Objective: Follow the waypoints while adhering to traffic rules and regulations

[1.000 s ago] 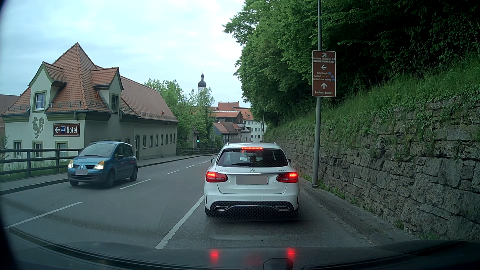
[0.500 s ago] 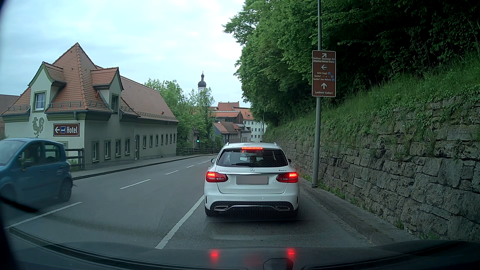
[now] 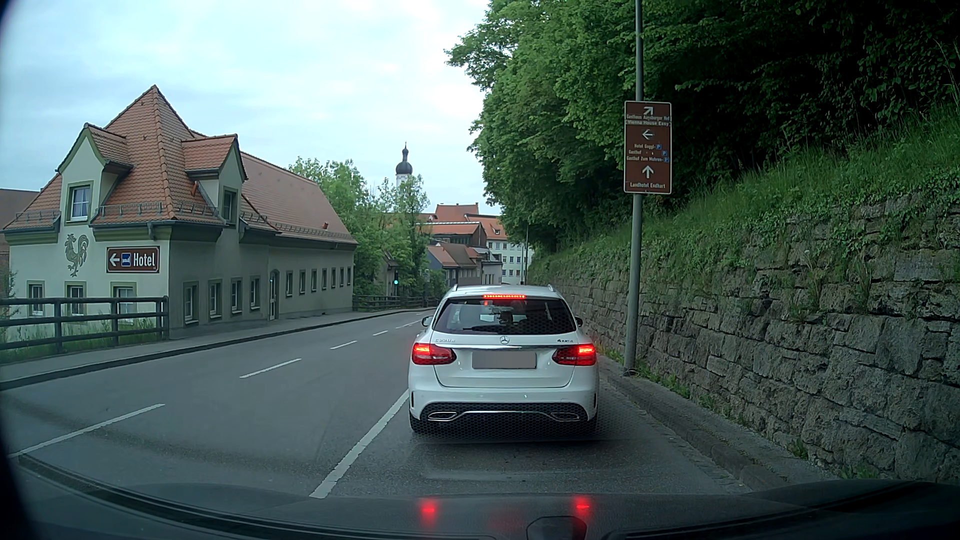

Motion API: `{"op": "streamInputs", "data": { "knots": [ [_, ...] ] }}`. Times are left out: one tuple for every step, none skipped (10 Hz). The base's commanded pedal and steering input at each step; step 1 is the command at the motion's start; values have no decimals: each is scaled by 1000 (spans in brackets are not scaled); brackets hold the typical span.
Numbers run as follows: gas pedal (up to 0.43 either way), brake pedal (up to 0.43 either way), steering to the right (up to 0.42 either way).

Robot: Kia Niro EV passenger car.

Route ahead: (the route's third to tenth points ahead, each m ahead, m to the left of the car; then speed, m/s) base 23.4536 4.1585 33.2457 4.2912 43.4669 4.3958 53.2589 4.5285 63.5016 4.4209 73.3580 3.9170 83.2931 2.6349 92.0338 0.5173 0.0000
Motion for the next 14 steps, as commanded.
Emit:
{"op": "streamInputs", "data": {
  "knots": [
    [0,232,-9],
    [0,232,-9],
    [0,226,-9],
    [0,232,-9],
    [0,226,-9],
    [0,232,-9],
    [0,232,-9],
    [0,232,-9],
    [0,232,-9],
    [0,232,-9],
    [0,232,-9],
    [0,232,-9],
    [0,226,-9],
    [0,232,-9]
  ]
}}
